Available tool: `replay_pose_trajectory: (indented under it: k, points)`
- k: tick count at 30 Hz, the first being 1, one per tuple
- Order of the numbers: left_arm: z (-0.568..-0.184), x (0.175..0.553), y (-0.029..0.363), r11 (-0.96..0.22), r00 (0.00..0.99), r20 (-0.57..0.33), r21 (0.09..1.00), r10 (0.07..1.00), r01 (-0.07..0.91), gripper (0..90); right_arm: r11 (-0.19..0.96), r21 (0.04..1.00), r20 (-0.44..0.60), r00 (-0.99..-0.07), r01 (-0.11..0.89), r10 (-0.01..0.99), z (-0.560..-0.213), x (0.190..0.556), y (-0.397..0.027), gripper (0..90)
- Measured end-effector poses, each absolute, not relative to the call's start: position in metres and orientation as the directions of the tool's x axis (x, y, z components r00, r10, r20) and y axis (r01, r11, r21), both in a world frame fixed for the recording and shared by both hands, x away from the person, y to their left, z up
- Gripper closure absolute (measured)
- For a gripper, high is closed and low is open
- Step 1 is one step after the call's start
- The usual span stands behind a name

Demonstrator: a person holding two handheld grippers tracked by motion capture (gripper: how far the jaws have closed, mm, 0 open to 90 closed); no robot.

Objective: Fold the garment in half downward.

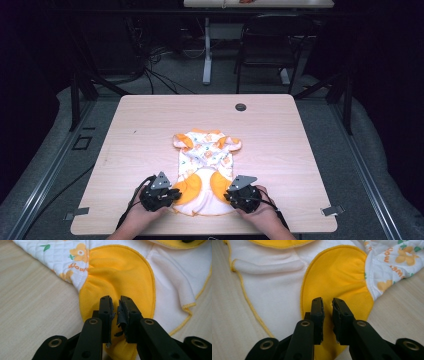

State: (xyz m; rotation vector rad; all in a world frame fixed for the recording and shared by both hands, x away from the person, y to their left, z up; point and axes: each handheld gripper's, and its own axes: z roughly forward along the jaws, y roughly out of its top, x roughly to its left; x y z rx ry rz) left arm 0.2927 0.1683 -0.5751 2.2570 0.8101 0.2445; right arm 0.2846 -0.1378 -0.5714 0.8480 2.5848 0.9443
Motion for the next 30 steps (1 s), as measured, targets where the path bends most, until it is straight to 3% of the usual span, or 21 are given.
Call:
replay_pose_trajectory:
  k: [10,16,22,30]
  points:
    - [-0.574,0.278,0.171,-0.534,0.783,-0.098,0.679,0.614,0.504,79.1,0.619,0.649,-0.007,-0.811,0.442,0.586,-0.571,0.268,-0.139,77.2]
    - [-0.57,0.29,0.171,-0.521,0.779,-0.093,0.693,0.62,0.498,77.4,0.568,0.684,0.029,-0.795,0.458,0.605,-0.563,0.273,-0.142,75.6]
    - [-0.558,0.313,0.168,-0.515,0.784,-0.064,0.721,0.617,0.464,76.9,0.587,0.676,-0.004,-0.794,0.445,0.607,-0.552,0.295,-0.144,78.5]
    - [-0.546,0.356,0.166,-0.473,0.758,-0.098,0.728,0.645,0.496,76.9,0.604,0.647,-0.013,-0.785,0.465,0.619,-0.545,0.335,-0.143,80.5]
